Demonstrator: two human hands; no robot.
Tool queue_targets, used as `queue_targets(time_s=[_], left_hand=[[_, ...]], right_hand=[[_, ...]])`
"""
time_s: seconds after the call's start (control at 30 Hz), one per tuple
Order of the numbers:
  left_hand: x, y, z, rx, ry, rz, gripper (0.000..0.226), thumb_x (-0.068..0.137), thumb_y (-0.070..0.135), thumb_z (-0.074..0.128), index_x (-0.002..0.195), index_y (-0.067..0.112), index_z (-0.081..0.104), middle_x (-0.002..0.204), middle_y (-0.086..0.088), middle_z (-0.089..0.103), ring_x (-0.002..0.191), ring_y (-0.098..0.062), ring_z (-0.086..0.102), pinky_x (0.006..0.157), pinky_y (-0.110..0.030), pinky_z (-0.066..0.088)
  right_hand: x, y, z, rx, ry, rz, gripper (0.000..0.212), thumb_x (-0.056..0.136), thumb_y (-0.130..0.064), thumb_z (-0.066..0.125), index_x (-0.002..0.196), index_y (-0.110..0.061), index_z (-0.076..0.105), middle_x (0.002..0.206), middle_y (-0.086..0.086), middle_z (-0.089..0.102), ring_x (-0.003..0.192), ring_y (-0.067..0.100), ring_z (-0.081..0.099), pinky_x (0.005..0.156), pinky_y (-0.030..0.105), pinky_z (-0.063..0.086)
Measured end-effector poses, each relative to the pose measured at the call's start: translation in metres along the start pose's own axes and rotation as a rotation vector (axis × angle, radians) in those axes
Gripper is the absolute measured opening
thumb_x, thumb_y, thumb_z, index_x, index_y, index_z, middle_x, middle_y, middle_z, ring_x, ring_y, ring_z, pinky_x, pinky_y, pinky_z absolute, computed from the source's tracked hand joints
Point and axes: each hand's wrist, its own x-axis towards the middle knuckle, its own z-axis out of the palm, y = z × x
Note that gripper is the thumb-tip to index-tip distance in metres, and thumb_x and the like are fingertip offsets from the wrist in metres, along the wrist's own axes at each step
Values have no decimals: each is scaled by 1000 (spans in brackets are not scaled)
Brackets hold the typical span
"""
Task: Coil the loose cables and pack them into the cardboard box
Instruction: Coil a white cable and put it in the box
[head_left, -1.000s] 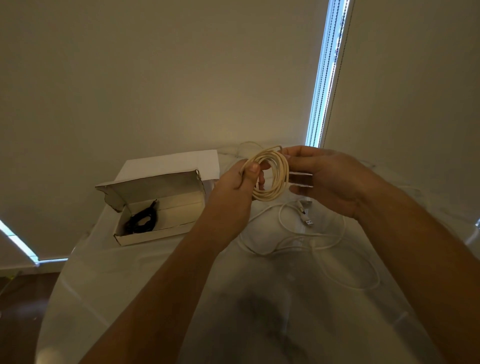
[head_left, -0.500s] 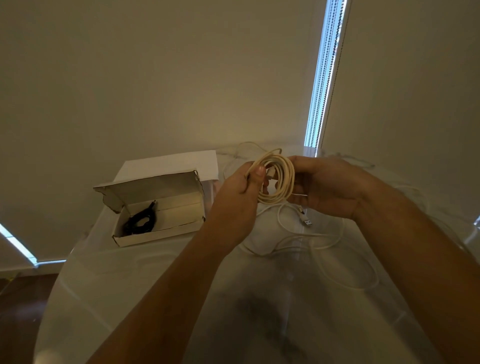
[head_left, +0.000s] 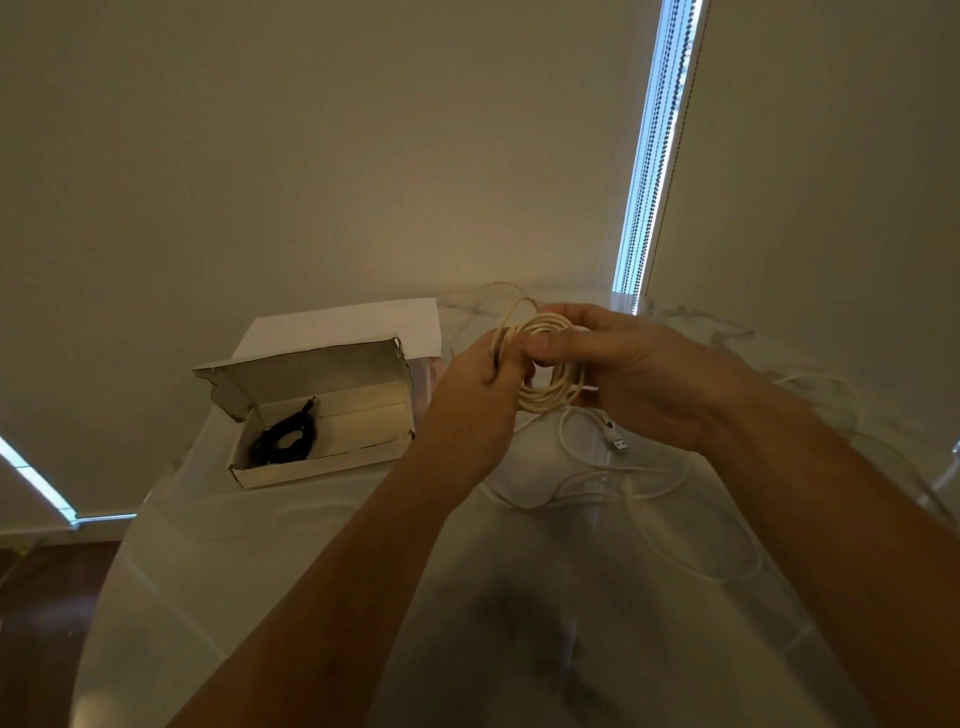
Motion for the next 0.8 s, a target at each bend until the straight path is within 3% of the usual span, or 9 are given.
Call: queue_targets(time_s=[0.1,0.2,0.3,0.43,0.57,0.67,0.8], left_hand=[[0,1,0,-31,-1,-15,40,97,53,42,100,22,66,90,-3,70,89,-23,67,86,-59,54],[0,2,-1,-42,37,-9,38,96,52,42,86,23,63,77,-1,59,76,-21,57,83,-61,52],[-1,4,-1,-59,59,-10,37,97,49,42,84,21,62,75,-2,57,74,-19,53,80,-58,51],[-2,5,-2,-56,70,-33,40,94,52,42,82,20,63,73,0,58,73,-18,55,81,-55,53],[-2,3,-3,-80,69,-54,40,94,53,43,80,21,63,74,-3,59,75,-20,56,84,-57,52],[-1,2,-4,-96,66,-66,40,93,54,45,80,22,63,75,-2,61,76,-20,57,88,-57,51],[1,-1,-5,-140,61,-65,31,93,51,50,91,24,65,81,1,64,82,-19,61,92,-58,53]], right_hand=[[1,1,2,-12,113,-36,67,65,-21,85,125,-15,57,112,15,71,91,24,68,78,32,56],[2,1,0,-194,215,-136,50,78,-19,81,121,-16,54,100,19,72,77,18,65,75,32,53],[1,1,0,-365,269,-277,40,83,-23,78,115,-17,54,88,11,72,72,16,67,71,29,54],[3,7,2,-680,390,-515,26,84,-33,76,103,-26,59,100,-8,65,70,12,66,66,26,56],[6,8,-2,-802,475,-632,21,83,-42,74,92,-25,66,95,-8,62,83,6,60,73,27,53],[7,6,-5,-788,472,-635,16,85,-38,73,90,-24,66,91,-9,63,84,7,60,75,28,54],[5,1,-12,-583,479,-608,13,89,-30,72,92,-19,66,85,-9,68,79,6,63,71,17,51]])
